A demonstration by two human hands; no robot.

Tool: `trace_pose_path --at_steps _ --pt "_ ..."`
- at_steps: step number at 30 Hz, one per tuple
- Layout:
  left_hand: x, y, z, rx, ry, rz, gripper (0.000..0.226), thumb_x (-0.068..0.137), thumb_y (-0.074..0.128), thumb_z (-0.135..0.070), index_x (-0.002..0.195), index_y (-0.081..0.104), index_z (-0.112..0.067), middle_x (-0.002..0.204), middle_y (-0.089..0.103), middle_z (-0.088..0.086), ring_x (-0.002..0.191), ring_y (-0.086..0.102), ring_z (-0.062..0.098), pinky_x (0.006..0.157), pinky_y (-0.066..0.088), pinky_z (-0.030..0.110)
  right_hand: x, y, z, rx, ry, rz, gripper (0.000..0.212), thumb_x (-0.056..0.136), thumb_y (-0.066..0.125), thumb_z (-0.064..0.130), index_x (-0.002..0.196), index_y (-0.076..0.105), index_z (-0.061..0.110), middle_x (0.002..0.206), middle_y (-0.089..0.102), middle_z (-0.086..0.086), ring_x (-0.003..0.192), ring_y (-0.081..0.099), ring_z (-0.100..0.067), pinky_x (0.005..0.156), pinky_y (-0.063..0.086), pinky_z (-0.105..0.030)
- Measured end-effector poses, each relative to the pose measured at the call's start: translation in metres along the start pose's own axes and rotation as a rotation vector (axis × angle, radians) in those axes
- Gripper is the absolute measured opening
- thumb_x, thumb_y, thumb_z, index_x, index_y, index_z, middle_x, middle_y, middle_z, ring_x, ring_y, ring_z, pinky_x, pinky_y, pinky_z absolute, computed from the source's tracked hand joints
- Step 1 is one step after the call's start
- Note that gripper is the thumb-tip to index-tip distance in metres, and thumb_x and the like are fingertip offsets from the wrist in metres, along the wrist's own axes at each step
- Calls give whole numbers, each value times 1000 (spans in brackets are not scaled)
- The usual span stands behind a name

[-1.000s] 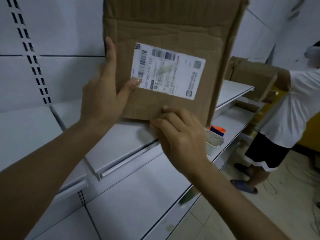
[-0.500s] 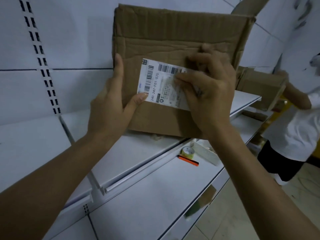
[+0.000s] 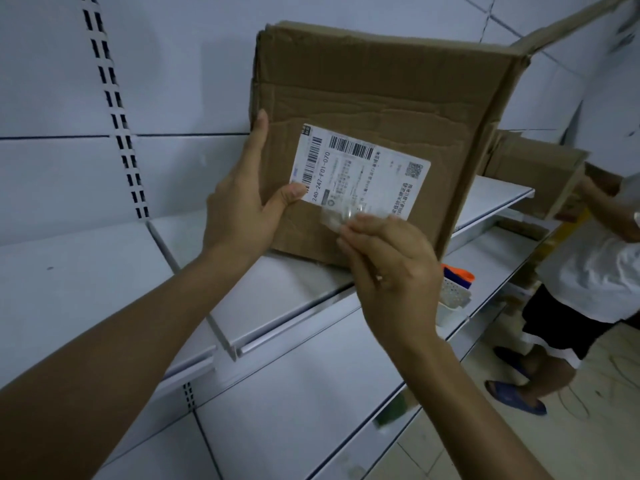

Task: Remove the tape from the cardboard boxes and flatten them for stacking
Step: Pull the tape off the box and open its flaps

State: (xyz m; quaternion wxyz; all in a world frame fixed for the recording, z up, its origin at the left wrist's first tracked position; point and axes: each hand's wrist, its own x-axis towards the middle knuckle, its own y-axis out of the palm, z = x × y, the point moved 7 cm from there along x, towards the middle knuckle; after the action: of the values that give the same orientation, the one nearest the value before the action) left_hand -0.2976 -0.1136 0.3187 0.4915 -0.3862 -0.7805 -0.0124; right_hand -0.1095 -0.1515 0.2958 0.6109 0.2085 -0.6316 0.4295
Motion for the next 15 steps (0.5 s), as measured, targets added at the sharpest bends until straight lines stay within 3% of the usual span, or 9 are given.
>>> trace_pose_path --at_steps 5,8,11,15 --pt "9 -3 3 -39 -59 6 85 86 65 -38 151 12 -29 146 43 1 129 46 22 107 39 41 -65 0 23 48 41 124 10 85 68 17 91 75 12 99 72 -1 97 65 -10 92 50 -39" --pt "11 -2 2 -37 -69 14 85 86 64 -40 151 12 -26 147 42 1 130 45 22 108 38 41 -116 -12 34 102 156 98 13 86 67 21 93 75 13 103 71 2 104 64 -7 87 53 -34" --pt "8 -2 -3 -7 -15 22 87 87 64 -42 152 10 -21 148 41 3 130 45 21 107 39 41 -128 -23 32 145 267 98 21 87 66 22 106 71 14 117 66 2 114 60 -8 96 49 -27" --pt "3 -3 -3 -3 0 16 86 87 63 -43 152 11 -19 147 43 0 130 45 19 107 39 40 -135 -23 51 113 274 299 38 92 54 28 127 56 11 133 55 -4 128 48 -9 105 39 -21"
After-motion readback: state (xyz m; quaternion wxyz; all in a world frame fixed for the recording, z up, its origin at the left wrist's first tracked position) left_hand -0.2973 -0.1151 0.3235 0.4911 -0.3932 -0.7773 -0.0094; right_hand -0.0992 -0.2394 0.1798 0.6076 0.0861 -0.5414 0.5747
